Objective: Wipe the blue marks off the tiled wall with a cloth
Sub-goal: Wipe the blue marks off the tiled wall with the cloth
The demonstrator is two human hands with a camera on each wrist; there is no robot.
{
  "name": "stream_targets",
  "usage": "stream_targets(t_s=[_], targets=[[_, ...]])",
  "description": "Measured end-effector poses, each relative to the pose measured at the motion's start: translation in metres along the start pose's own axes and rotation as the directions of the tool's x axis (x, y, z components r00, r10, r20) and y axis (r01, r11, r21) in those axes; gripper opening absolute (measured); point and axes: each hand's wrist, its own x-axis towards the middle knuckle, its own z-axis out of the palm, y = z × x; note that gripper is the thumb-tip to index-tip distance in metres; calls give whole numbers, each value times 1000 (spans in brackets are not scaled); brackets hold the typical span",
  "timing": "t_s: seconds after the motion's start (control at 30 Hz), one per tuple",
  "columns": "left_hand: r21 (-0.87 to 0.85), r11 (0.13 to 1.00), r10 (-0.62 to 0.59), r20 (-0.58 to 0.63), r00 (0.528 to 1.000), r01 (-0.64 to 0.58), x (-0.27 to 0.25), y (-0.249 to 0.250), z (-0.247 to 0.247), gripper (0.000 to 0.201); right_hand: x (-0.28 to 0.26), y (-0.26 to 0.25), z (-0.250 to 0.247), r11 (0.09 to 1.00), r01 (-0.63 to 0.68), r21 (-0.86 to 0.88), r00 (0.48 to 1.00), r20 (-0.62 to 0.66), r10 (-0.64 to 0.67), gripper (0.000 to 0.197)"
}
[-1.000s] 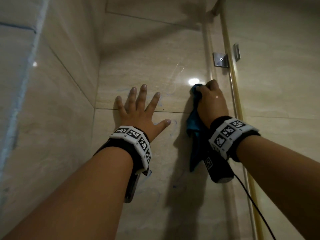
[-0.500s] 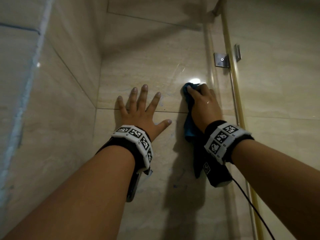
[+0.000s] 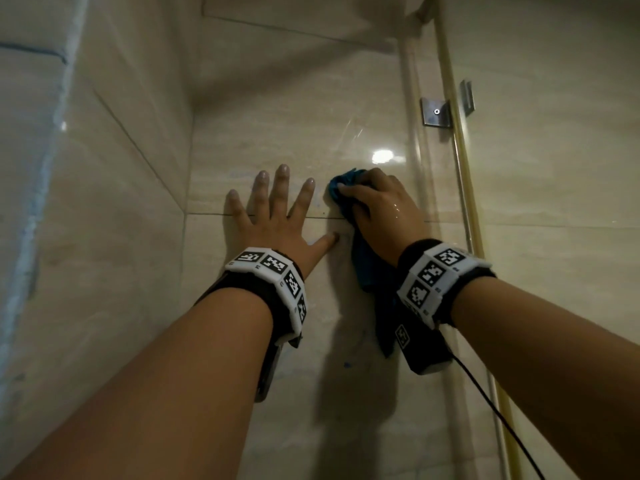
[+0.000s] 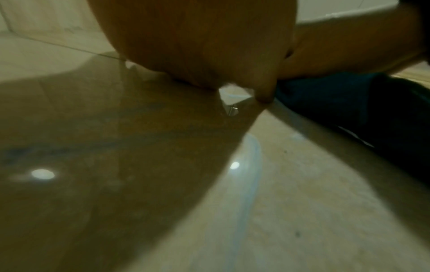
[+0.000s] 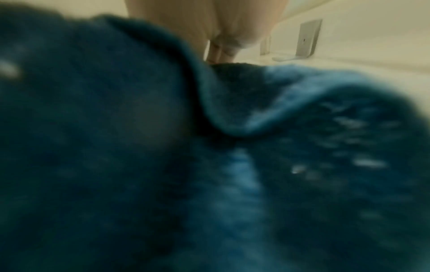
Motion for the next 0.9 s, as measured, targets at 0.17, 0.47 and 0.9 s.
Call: stream_targets(t_s=[0.17,0.47,0.9], targets=[[-14,1000,5,5,1000,-4,-3,2,0,86,-15,21,-6,994,-113,12,992,-55,113,31],[-25,1000,-2,-5,1000,2,-2,3,3,85,17,20,-3,985,-168,40,972,-157,173,24],[-34,999,-30,-26,999,29,-5,4,8,82,-8,20,16,999,-5,40,982,-190,12,28]])
